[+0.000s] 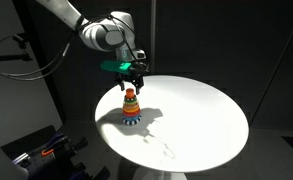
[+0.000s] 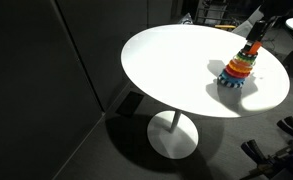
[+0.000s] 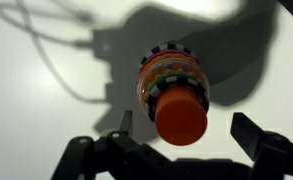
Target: Put the black and white ring on the table
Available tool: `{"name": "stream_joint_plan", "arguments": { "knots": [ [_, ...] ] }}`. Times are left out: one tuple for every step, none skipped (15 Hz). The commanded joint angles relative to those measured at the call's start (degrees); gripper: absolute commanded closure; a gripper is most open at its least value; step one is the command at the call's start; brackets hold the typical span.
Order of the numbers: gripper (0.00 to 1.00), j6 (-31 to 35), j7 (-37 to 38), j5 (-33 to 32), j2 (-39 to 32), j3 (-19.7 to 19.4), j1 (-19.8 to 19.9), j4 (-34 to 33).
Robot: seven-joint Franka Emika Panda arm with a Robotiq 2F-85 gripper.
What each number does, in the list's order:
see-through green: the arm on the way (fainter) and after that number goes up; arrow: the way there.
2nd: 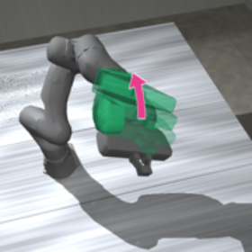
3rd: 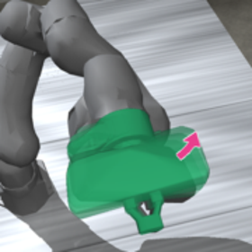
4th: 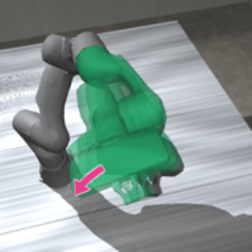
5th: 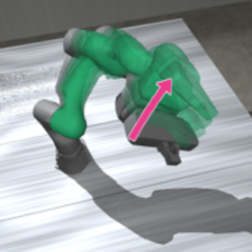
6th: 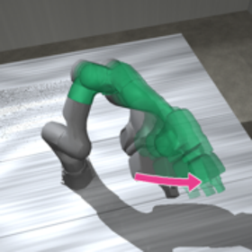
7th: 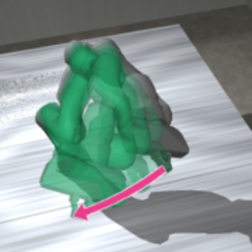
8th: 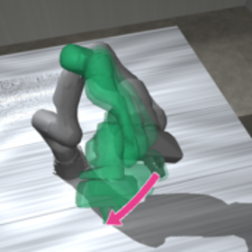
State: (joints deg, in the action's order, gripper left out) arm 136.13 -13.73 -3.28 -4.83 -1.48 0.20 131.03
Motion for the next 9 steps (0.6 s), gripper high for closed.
{"name": "stream_joint_plan", "arguments": {
  "knots": [
    [0.0, -0.26, 1.51, -2.15, -1.16, 0.25, 0.22, -1.63],
    [0.0, -0.37, 1.54, -2.44, -1.28, 0.23, 0.22, -1.72],
    [0.0, -0.42, 1.57, -2.62, -1.49, 0.23, 0.23, -1.85],
    [0.0, -0.45, 1.53, -2.71, -1.69, 0.23, 0.23, -1.97],
    [0.0, -0.54, 1.5, -2.74, -1.88, 0.24, 0.24, -2.03],
    [0.0, -0.54, 1.46, -2.76, -2.02, 0.25, 0.24, -2.05],
    [0.0, -0.59, 1.37, -2.71, -2.17, 0.26, 0.25, -2.07],
    [0.0, -0.56, 1.36, -2.71, -2.29, 0.27, 0.25, -2.06],
    [0.0, -0.56, 1.32, -2.69, -2.37, 0.28, 0.24, -2.07]
  ]
}}
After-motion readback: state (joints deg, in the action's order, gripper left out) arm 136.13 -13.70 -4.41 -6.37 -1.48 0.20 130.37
